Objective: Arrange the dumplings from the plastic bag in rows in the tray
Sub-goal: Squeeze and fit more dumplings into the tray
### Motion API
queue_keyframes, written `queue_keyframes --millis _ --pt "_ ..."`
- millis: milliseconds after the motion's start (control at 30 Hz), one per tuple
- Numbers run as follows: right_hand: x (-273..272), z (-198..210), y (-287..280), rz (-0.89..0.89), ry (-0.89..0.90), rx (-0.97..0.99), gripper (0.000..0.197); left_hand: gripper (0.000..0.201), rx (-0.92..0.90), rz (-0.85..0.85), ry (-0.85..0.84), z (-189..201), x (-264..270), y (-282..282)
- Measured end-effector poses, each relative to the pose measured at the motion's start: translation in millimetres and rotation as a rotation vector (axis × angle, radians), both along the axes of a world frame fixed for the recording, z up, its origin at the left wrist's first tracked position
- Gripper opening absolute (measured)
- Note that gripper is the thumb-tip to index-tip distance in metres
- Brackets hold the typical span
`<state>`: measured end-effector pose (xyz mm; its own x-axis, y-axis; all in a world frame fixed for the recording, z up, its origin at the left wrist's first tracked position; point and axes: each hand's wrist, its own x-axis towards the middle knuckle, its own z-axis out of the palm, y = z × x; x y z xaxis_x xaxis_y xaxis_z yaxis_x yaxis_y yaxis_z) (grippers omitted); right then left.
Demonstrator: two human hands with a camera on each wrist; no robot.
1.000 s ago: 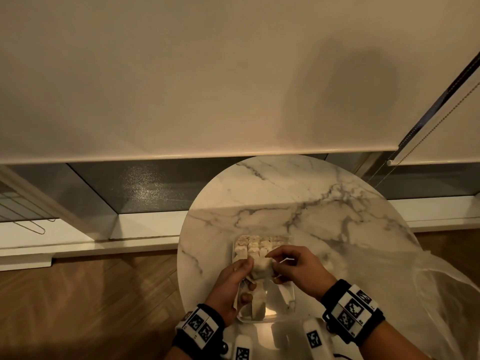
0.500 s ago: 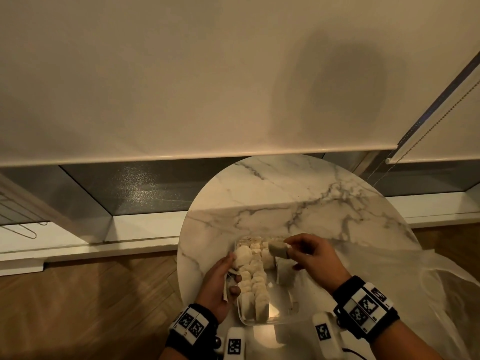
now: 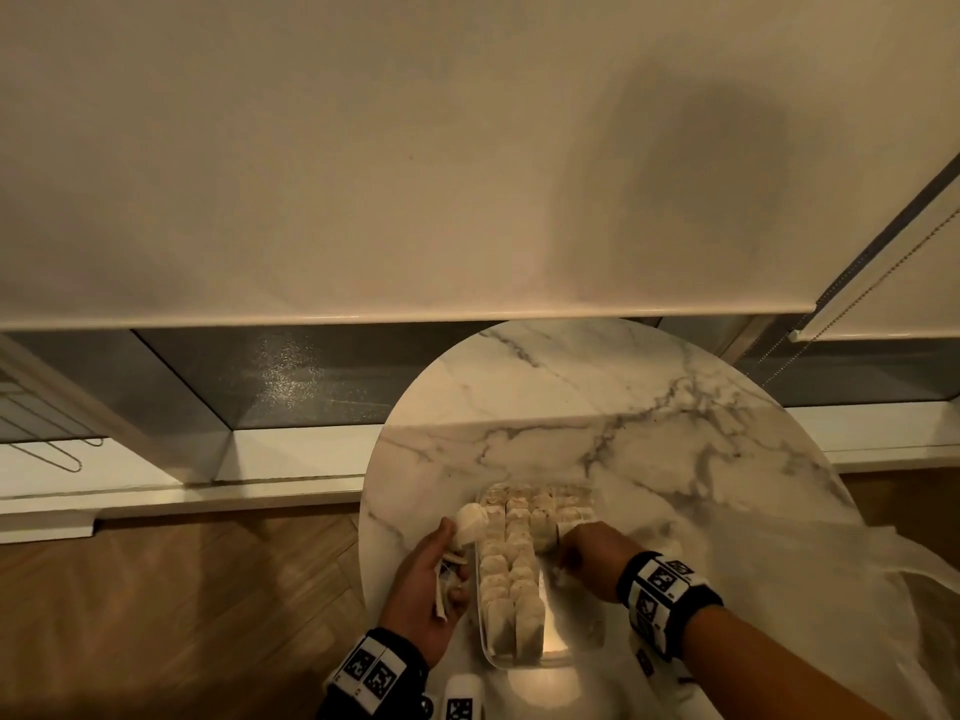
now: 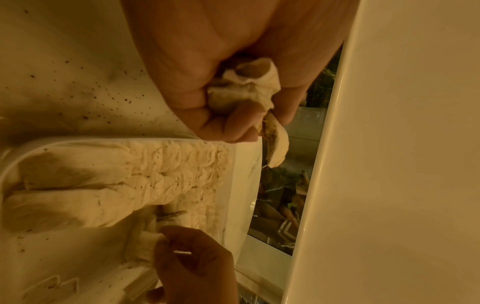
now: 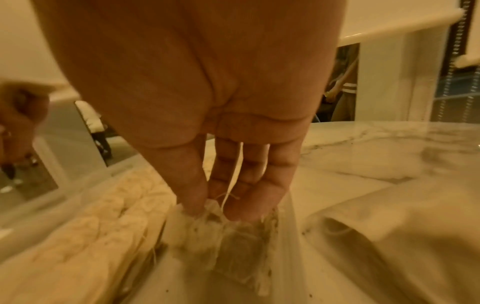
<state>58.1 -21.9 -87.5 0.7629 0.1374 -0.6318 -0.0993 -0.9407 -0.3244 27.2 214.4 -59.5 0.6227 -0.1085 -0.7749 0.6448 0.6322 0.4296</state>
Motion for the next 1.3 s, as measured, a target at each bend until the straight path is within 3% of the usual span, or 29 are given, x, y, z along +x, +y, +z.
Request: queue_keyframes --millis 267,700,800,933,1000,1100,1200,1300 --pt "29 -6 13 0.049 -0.115 0.01 0.022 0.035 0.035 0.071 0.033 -16 -3 12" --pt "34 -20 15 0.025 -0.302 -0.018 0.026 0.033 0.057 0.09 0.033 -14 -12 8" --pt "34 -20 11 -0.09 -0.347 0.088 0.025 0.034 0.052 0.089 0.026 -13 -13 5" --pt "24 -5 4 -0.583 -0.475 0.397 0.016 0.03 0.031 0.066 0.0 -6 -16 -2" --pt "11 8 4 -0.742 -0.462 0.537 0.012 0.028 0.005 0.041 -0.016 -2 -17 -7" --pt "-12 31 14 -0.731 -0.315 0.689 0.006 0.04 -0.065 -0.009 -0.03 -4 -20 -15" --pt "-26 53 31 -0.644 -0.1 0.825 0.017 0.046 -0.103 -0.064 -0.054 -2 -20 -24" --pt "-26 59 41 -0.608 -0.081 0.863 0.017 0.042 -0.067 -0.105 -0.09 4 -19 -27"
